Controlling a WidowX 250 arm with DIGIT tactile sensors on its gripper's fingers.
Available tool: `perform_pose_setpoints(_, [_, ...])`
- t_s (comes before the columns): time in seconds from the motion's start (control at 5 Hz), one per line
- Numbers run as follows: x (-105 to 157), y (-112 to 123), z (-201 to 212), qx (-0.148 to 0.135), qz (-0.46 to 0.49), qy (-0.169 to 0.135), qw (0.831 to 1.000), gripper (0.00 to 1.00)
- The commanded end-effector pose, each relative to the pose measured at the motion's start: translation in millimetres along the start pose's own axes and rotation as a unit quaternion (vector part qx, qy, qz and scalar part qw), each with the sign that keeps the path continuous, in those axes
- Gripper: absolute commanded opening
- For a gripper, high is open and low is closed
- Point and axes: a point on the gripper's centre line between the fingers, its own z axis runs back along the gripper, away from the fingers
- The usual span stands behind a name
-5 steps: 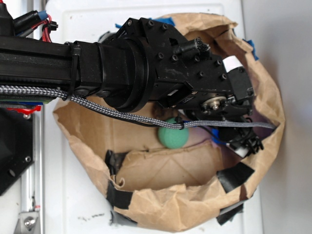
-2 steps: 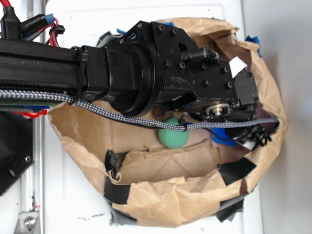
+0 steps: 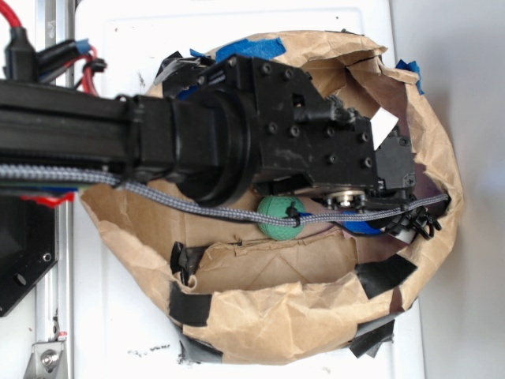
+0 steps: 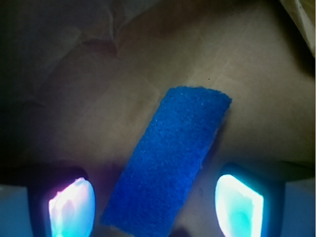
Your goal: Grab the blue sponge.
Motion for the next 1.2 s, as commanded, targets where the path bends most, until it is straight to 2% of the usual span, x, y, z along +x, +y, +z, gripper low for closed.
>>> perform_pose_setpoints(0.0, [12.3, -20.8, 11.1, -0.025, 0.046, -0.031, 0.998, 1.00])
perform_pose_setpoints(0.2, [11.0, -19.9, -3.3, 0.003, 0.029, -0.043, 0.999, 1.00])
perform_pose_setpoints(0.4, [11.8, -20.3, -10.9, 0.020, 0.030, -0.037, 0.999, 1.00])
perform_pose_setpoints(0.8, [7.8, -19.2, -12.4, 0.023, -0.008, -0.026, 0.999, 1.00])
perform_pose_setpoints(1.0, [6.9, -18.1, -10.7, 0.018, -0.022, -0.025, 0.999, 0.00])
